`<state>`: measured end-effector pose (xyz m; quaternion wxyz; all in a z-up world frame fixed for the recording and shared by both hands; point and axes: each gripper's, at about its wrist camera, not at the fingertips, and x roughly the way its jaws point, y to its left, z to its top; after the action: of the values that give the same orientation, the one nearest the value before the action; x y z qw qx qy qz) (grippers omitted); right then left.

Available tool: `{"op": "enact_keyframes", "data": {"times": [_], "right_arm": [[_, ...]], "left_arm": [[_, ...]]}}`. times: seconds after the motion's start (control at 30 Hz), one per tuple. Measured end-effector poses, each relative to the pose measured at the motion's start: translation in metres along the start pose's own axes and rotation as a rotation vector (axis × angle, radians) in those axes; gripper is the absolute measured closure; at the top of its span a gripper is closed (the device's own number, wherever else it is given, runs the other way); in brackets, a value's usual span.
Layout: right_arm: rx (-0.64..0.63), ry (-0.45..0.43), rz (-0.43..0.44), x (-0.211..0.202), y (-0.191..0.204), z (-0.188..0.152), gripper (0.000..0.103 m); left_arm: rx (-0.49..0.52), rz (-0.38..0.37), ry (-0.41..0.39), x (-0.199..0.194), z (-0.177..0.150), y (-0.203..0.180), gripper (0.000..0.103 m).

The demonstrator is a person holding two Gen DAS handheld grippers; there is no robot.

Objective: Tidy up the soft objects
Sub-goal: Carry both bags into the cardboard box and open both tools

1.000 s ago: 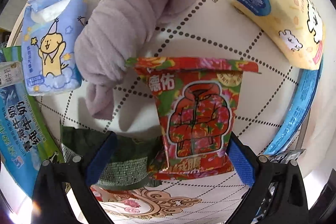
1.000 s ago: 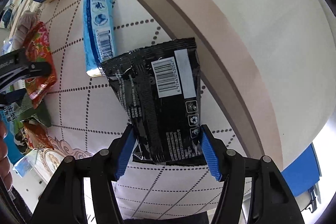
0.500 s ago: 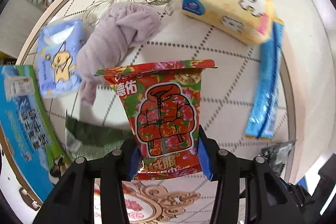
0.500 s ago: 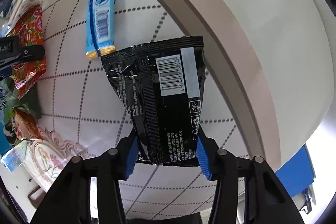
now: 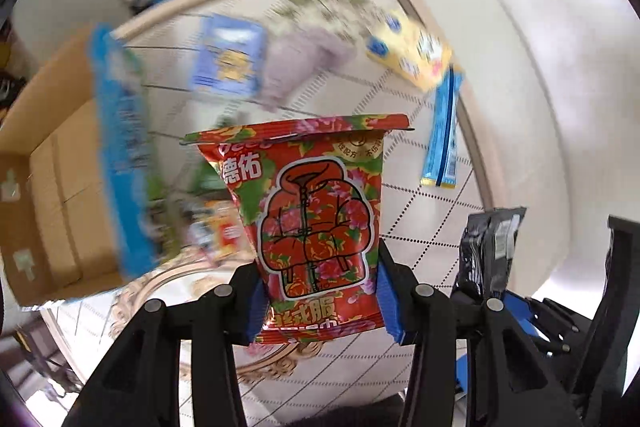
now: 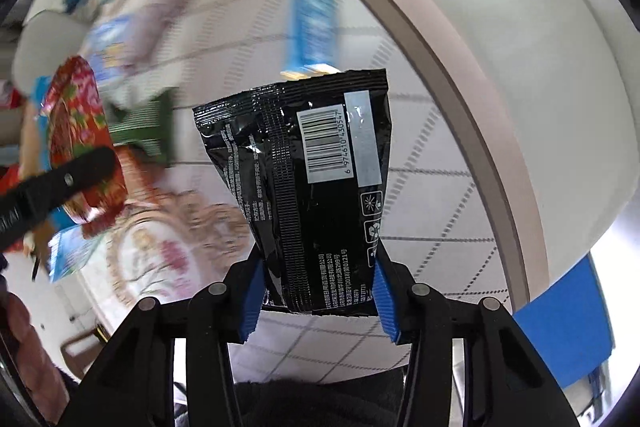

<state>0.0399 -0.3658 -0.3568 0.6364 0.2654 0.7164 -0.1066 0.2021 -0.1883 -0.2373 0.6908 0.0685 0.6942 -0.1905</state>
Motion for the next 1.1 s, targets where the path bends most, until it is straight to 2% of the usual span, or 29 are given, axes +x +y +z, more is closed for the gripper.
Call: {"op": "enact_keyframes", "data": {"times": [0.1,0.17,0.33,0.47,0.5,0.53,0.63,0.7,0.87,1.1], "right_arm": [[-0.076,-0.041,0.035,-0.033,0.047,0.011,0.054],[-0.139,-0.066,0.062,-0.047,0.092,0.013,0.054],[-0.278,-0.094,0.119,-0.076,0.204,0.025,0.054],[-0.351,-0.070,0.129,-0.052,0.301,0.036,0.054],[-0.366,-0.055,0.121,-0.040,0.338,0.040,0.054],[-0.373,-0.040,0.115,-0.029,0.353,0.044,0.054],[-0.390,0.008,0.077,0.020,0.401,0.067,0.054],[-0.396,0.034,0.040,0.057,0.423,0.085,0.054],[-0.405,0.071,-0.019,0.116,0.453,0.105,0.054],[-0.415,0.077,-0.082,0.151,0.480,0.109,0.054]], "left_arm": [[-0.054,-0.023,-0.068,-0.044,-0.003,0.043,0.060],[-0.083,-0.017,-0.101,-0.060,-0.004,0.069,0.060],[-0.153,0.017,-0.134,-0.100,-0.008,0.162,0.060],[-0.233,0.034,-0.097,-0.077,0.010,0.246,0.060],[-0.252,0.024,-0.081,-0.063,0.015,0.262,0.060],[-0.281,0.010,-0.057,-0.052,0.021,0.287,0.060],[-0.320,-0.007,-0.002,-0.016,0.038,0.325,0.060],[-0.331,-0.024,0.035,0.005,0.047,0.342,0.060],[-0.333,-0.097,0.123,0.049,0.068,0.370,0.060],[-0.318,-0.149,0.173,0.079,0.079,0.375,0.060]]}}
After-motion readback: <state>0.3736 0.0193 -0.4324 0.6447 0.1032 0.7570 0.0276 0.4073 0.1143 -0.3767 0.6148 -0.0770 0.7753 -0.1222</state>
